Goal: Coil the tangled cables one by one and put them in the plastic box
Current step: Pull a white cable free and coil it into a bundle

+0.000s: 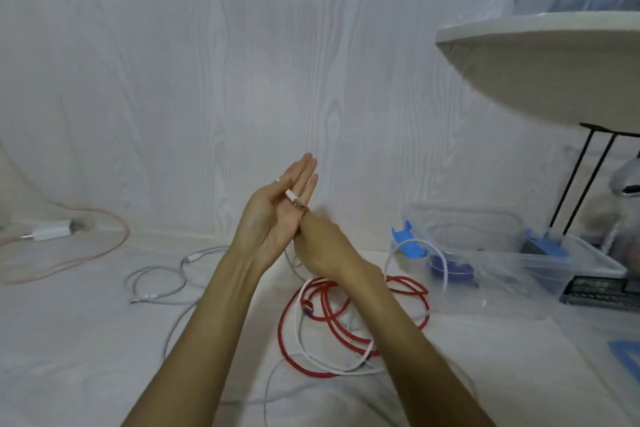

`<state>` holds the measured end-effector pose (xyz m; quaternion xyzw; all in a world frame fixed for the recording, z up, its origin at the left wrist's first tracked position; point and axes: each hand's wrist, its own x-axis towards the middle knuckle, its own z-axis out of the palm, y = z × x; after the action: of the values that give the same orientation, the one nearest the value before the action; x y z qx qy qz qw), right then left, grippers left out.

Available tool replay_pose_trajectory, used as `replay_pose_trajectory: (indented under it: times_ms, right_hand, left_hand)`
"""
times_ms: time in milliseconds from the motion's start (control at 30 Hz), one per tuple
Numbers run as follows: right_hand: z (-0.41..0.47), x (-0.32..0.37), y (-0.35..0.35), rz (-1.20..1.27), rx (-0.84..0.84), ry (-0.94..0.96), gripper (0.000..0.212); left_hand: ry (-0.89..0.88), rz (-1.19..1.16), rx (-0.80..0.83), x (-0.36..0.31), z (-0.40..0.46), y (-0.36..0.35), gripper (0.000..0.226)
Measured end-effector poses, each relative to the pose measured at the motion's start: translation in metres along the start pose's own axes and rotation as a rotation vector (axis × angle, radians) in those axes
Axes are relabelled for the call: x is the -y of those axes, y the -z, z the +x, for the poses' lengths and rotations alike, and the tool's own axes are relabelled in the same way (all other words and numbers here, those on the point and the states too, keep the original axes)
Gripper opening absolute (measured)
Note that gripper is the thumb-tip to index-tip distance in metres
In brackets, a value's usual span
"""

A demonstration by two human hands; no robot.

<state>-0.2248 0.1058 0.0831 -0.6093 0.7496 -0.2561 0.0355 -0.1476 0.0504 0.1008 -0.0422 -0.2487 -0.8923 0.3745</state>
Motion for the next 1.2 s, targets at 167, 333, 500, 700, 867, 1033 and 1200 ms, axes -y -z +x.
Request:
replay_pose_trajectory:
  times_ms: [167, 333, 500, 700, 867, 1033, 1200]
  right_hand:
    - [-0.023, -0.003, 0.028, -0.062, 0.458, 0.097, 0.034]
    - [-0.051, -0.006, 0.087, 0.155, 0.294, 0.183, 0.029]
    - [-0.061, -0.024, 0.109, 0.196, -0.018, 0.199, 0.031]
    - [-0.064, -0.021, 0.114, 0.270, -0.228, 0.269, 0.032]
    - [-0.060, -0.031, 0.115, 0.302, -0.493, 0.237, 0.035]
    - [-0.057, -0.043, 0.116, 0.315, -0.550, 0.196, 0.033]
    - [-0.054, -0.056, 0.113, 0.346, -0.538, 0.139, 0.036]
  left_hand:
    - [-0.264, 0.528, -0.155, -0.016, 0.011, 0.023, 0.045]
    - [0.023, 0.938, 0.067, -0.034, 0.003, 0.025, 0.039]
    - [0.268, 1.212, 0.224, -0.037, -0.006, 0.008, 0.031]
    - [0.495, 1.372, 0.407, -0.006, -0.011, -0.004, 0.034]
    - [0.383, 1.163, 0.497, 0.013, -0.012, -0.011, 0.037]
    - [0.342, 1.021, 0.459, 0.029, -0.013, -0.018, 0.038]
    - [0.419, 1.121, 0.530, 0.029, -0.021, -0.028, 0.047]
